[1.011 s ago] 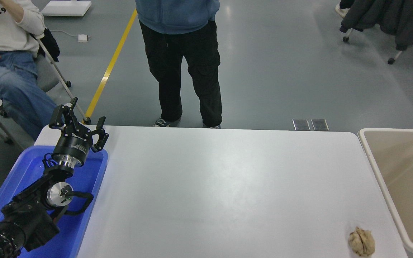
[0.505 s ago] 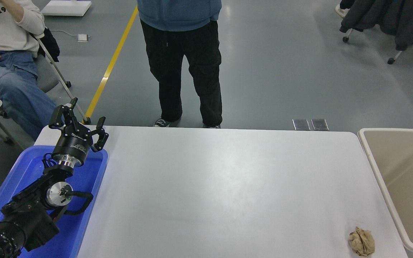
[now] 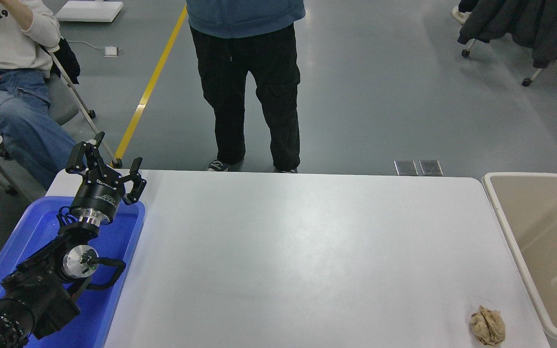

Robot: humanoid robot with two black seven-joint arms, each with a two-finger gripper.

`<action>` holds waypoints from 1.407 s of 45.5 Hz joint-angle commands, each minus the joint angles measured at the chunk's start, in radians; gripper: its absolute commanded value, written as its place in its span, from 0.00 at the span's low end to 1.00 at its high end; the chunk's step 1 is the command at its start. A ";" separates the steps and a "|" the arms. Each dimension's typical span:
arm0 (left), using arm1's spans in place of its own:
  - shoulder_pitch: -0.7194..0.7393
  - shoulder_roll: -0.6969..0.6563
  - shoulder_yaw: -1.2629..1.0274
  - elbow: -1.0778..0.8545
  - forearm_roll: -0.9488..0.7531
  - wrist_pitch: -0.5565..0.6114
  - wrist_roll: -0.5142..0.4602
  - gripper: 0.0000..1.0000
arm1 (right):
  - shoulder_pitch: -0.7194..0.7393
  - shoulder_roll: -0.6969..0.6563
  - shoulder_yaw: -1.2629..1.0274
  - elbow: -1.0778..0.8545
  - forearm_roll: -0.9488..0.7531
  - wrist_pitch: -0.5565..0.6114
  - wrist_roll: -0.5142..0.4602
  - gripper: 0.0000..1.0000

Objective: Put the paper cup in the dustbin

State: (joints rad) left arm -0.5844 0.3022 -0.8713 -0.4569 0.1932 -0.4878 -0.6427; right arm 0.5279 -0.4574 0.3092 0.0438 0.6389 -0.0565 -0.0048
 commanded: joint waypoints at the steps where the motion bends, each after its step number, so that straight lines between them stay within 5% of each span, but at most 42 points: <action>1: 0.000 0.000 0.000 0.000 0.000 0.000 0.000 1.00 | -0.013 -0.003 0.010 -0.005 0.001 0.003 0.000 0.91; 5: 0.000 0.000 0.000 0.000 0.000 0.000 0.000 1.00 | 0.001 -0.013 0.001 -0.004 -0.005 0.010 0.000 0.99; 15: 0.000 0.000 0.000 0.000 0.000 0.000 0.000 1.00 | 0.083 -0.058 0.002 0.011 -0.088 0.084 -0.003 0.99; 35: -0.006 -0.005 0.006 0.003 0.000 0.000 -0.002 1.00 | 0.167 -0.112 0.011 0.027 -0.102 0.831 -0.004 0.99; 64: -0.006 -0.005 0.006 0.003 0.000 0.002 -0.002 1.00 | 0.303 0.003 0.155 0.241 -0.105 0.842 -0.001 0.99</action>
State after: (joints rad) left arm -0.5906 0.2976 -0.8653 -0.4541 0.1934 -0.4878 -0.6440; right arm 0.7993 -0.4820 0.3470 0.1713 0.5343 0.7689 -0.0071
